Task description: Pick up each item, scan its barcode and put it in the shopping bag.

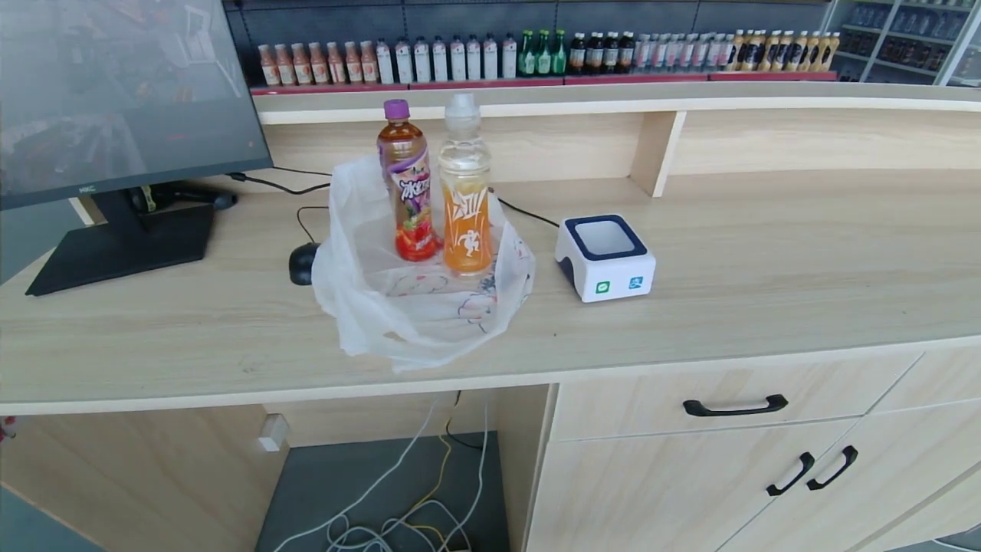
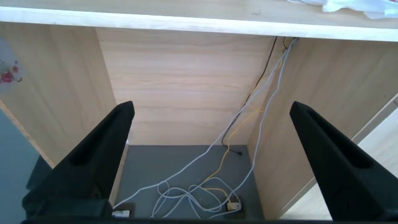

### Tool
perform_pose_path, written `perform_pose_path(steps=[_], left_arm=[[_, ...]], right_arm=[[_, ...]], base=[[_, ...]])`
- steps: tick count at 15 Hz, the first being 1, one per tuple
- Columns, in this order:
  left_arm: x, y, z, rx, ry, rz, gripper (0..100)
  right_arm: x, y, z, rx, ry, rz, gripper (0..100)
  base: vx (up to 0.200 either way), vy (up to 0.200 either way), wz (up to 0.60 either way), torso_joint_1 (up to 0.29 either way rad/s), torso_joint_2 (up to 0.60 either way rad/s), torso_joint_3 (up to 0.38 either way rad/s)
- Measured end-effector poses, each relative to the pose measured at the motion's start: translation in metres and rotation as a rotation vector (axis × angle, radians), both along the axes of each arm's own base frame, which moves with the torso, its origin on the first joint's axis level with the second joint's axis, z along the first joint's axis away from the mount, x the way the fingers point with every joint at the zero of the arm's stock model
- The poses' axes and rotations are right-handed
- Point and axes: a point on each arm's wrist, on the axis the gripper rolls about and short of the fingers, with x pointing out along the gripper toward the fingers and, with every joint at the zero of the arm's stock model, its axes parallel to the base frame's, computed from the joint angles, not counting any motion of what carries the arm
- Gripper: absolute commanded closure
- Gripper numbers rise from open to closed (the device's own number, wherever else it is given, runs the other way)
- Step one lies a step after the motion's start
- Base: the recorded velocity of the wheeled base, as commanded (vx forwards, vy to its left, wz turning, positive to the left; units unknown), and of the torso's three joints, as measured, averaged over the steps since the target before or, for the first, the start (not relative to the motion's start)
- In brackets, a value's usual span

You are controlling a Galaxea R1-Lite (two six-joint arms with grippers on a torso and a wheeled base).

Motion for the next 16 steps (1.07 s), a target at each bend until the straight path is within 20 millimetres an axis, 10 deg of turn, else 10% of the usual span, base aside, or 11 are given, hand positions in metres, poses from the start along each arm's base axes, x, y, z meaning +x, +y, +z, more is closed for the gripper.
perform_pose_path(steps=[16], left_arm=[[0.0000, 0.0000, 0.0001, 0.000, -0.001, 0.000, 0]], right_arm=[[0.0000, 0.0000, -0.0001, 0.001, 0.001, 0.000, 0]], base=[[0.000, -0.150, 0.00, 0.001, 0.00, 0.003]])
